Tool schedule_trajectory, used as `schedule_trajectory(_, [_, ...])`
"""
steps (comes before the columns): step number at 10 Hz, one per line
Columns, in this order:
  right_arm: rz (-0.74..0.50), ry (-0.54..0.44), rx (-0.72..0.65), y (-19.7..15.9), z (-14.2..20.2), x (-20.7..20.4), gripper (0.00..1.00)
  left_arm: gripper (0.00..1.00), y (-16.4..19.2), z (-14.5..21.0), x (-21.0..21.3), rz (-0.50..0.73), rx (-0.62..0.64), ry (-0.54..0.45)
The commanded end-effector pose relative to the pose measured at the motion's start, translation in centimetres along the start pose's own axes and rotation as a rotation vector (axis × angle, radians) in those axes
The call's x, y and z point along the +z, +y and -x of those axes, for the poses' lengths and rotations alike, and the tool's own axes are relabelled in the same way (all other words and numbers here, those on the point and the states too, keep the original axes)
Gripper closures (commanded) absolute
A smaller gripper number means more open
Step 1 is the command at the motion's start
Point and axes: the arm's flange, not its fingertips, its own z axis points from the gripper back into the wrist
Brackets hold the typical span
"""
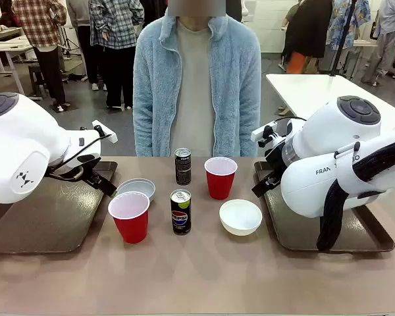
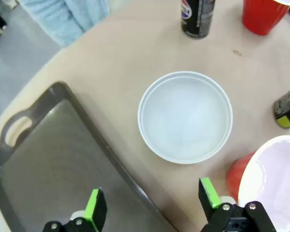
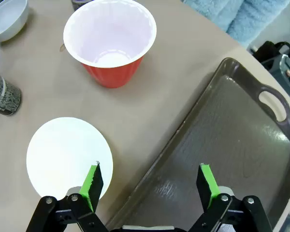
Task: Prepare tableware on both trays.
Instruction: Pick up a Picnic Bowl from the table and place it on a Handle tray.
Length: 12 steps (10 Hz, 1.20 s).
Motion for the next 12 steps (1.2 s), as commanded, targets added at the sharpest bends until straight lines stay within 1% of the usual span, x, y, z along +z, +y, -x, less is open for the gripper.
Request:
schedule_trajectory(1, [0.000,0.000,0.000,0.0,0.0,0.0,0.00,0.00,0.0,0.0,0.0,0.000,0.000,0.000])
schedule_trajectory(11, [0.000,0.000,0.000,0.0,0.0,0.0,0.00,0.00,0.0,0.0,0.0,0.000,0.000,0.000])
schedule_trajectory(12, [-0.011,0.020,0.045,0.9,-0.5,2.2,0.00,0.00,0.4,0.2,2.4,-0.005,-0.030,0.039])
